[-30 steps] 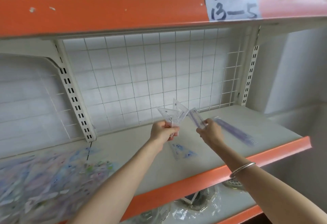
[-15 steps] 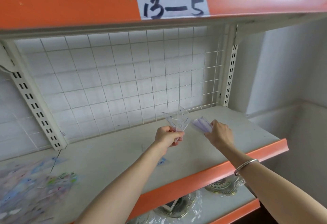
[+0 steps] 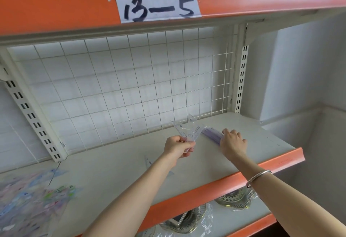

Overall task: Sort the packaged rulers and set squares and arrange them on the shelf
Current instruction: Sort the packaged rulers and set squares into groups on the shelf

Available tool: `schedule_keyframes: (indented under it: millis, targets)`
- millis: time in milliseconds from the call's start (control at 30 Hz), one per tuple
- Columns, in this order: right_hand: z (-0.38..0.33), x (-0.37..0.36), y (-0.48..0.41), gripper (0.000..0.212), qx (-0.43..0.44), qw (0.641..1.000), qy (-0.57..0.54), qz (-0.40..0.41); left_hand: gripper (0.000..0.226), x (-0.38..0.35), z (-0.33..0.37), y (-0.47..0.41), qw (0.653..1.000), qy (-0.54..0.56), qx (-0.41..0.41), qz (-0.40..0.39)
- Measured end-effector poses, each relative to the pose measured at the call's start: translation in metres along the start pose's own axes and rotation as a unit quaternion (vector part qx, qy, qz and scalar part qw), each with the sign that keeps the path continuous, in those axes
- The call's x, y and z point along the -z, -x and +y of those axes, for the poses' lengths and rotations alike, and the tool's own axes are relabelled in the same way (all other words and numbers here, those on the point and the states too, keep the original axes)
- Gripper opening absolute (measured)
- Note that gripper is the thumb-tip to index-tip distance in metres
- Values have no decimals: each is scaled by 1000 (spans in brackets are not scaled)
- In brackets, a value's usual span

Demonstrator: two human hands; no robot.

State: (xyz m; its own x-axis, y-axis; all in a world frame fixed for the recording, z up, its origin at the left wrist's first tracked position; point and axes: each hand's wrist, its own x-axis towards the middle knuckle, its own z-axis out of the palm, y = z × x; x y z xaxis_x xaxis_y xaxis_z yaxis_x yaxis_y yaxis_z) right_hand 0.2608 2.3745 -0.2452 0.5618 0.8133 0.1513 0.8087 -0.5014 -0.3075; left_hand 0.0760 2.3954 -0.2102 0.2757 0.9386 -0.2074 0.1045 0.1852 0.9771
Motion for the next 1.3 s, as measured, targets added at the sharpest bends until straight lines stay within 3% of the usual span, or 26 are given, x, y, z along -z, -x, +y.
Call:
schedule_keyframes:
  millis: [133, 233, 333, 400, 533, 633, 700, 867, 1100, 1300]
  targets:
    - [-10, 2, 1, 32, 43, 998, -36, 32, 18, 3, -3, 0, 1000, -2, 5, 3]
    - [-33, 9, 7, 27, 84, 979, -186, 6, 22, 5, -6, 2, 1000, -3, 3, 9]
    - [-56, 15, 17, 23, 56, 903, -415, -95, 28, 10, -6, 7, 1000, -3, -5, 20]
    - [-66, 16, 22, 18, 30, 847, -510, -146, 29, 16, -5, 11, 1000, -7, -10, 26]
    - [-81, 18, 30, 8, -10, 771, -603, -205, 25, 35, -7, 16, 999, 25, -20, 40]
    - [-92, 17, 34, 7, -39, 741, -631, -225, 20, 54, -8, 18, 995, 61, -27, 75]
    - [-97, 13, 37, 7, -44, 750, -619, -231, 21, 70, -8, 19, 989, 74, -37, 119]
    - [-114, 2, 49, 10, 8, 817, -515, -259, 23, 113, -9, 23, 982, 51, -37, 177]
    - [-143, -17, 65, 13, 48, 849, -436, -296, 16, 151, -15, 31, 982, 29, 9, 188]
    - [-154, -27, 71, 17, 91, 911, -328, -234, 10, 172, -20, 36, 983, 17, 34, 178]
